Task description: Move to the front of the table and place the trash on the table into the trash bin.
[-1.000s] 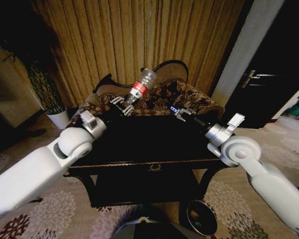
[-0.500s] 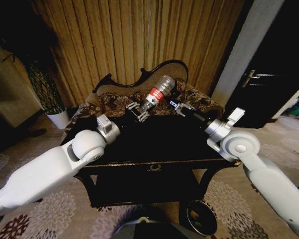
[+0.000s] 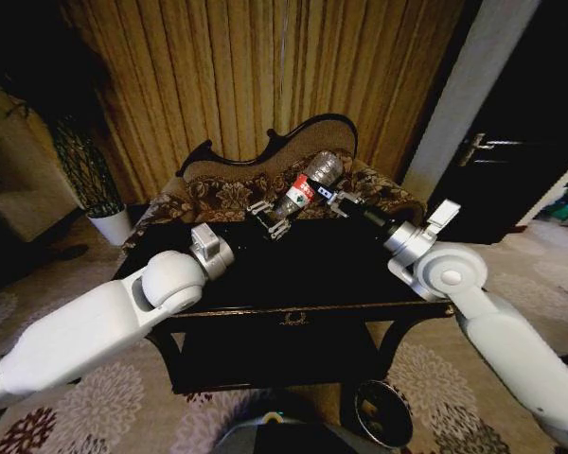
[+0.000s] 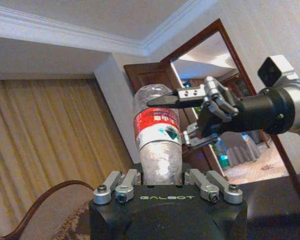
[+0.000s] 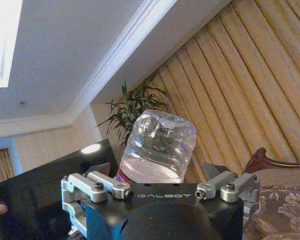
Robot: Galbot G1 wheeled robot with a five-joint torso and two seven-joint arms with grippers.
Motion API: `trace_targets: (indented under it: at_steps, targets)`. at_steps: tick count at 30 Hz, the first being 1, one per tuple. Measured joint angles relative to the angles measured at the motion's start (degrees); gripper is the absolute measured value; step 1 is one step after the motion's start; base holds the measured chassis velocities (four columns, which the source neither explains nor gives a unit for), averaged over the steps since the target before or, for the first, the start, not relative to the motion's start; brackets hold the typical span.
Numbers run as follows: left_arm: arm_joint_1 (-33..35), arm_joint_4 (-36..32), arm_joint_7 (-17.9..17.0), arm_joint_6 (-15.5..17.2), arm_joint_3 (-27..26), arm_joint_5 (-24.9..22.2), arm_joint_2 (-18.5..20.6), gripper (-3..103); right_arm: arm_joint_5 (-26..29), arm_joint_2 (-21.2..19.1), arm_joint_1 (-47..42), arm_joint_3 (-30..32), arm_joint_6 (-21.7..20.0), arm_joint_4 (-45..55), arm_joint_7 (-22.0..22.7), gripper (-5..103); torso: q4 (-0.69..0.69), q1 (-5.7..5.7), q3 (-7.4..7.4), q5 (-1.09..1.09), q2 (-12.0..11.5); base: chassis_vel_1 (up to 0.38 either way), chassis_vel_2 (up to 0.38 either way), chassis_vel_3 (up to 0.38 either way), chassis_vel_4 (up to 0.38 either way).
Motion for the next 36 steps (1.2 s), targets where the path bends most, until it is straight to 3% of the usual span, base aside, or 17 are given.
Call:
trace_targets:
  at_steps: [5,8,12,13,15,16,17,24,25,33,36]
  targets:
    - [-0.4,0.1,0.0,-0.1,0.6,0.0,-0.5,33,-0.2,0.2,-0.2,0.0,-0.1,0.0,-0.1,100,-0.01,0.00,0.00,0.01,0.0,0.000,0.000,0.000,0.000]
    - [-0.5,0.2,0.0,-0.1,0.9,0.0,-0.6,33,-0.7,0.3,-0.4,-0.1,-0.1,0.0,-0.2,85,-0.01,0.00,0.00,0.01,0.0,0.000,0.000,0.000,0.000]
    - [-0.3,0.2,0.0,-0.1,0.9,0.0,-0.6,33,-0.8,0.3,-0.6,0.0,-0.1,0.1,-0.4,80,-0.01,0.00,0.00,0.00,0.0,0.000,0.000,0.000,0.000]
    - [-0.1,0.1,-0.1,-0.1,0.9,0.0,-0.6,33,-0.9,0.3,-0.6,0.0,-0.1,0.2,-0.4,68,0.00,0.00,0.00,0.00,0.0,0.000,0.000,0.000,0.000]
    - [0.1,0.1,-0.1,-0.1,0.9,0.1,-0.7,33,-0.9,0.3,-0.7,0.0,-0.1,0.2,-0.5,68,0.00,0.00,0.00,0.00,0.0,0.000,0.000,0.000,0.000]
    - [0.3,0.1,-0.2,-0.1,0.8,0.2,-0.9,32,-1.0,0.4,-0.7,0.0,-0.1,0.2,-0.6,58,-0.01,0.00,0.00,0.00,0.0,0.000,0.000,0.000,0.000]
    - [0.4,0.0,-0.2,-0.1,0.8,0.3,-1.0,32,-1.1,0.4,-0.8,0.0,-0.1,0.2,-0.7,54,-0.01,0.00,0.00,0.00,0.0,0.000,0.000,0.000,0.000]
    - [0.5,-0.5,-0.2,-0.1,0.7,0.3,-0.8,32,-1.4,0.4,-1.5,0.5,-0.2,0.3,-1.8,44,0.00,0.00,0.00,0.00,0.0,0.000,0.000,0.000,0.000]
    - [0.6,-0.6,0.0,-0.1,0.7,0.3,-0.7,32,-1.4,0.4,-1.7,0.6,-0.2,0.4,-1.9,38,0.00,0.00,0.00,0.00,0.0,0.000,0.000,0.000,0.000]
    - [0.8,-1.1,0.0,0.5,0.4,0.2,-0.7,30,-1.6,0.0,-2.4,1.3,-0.2,0.6,-2.4,38,0.00,0.00,0.00,0.00,0.0,0.000,0.000,0.000,0.000]
    - [1.3,-1.1,0.0,0.8,0.2,-0.3,-0.6,45,-2.0,0.0,-2.9,1.6,-0.2,0.6,-2.9,37,0.00,0.00,0.00,0.00,0.0,0.000,0.000,0.000,0.000]
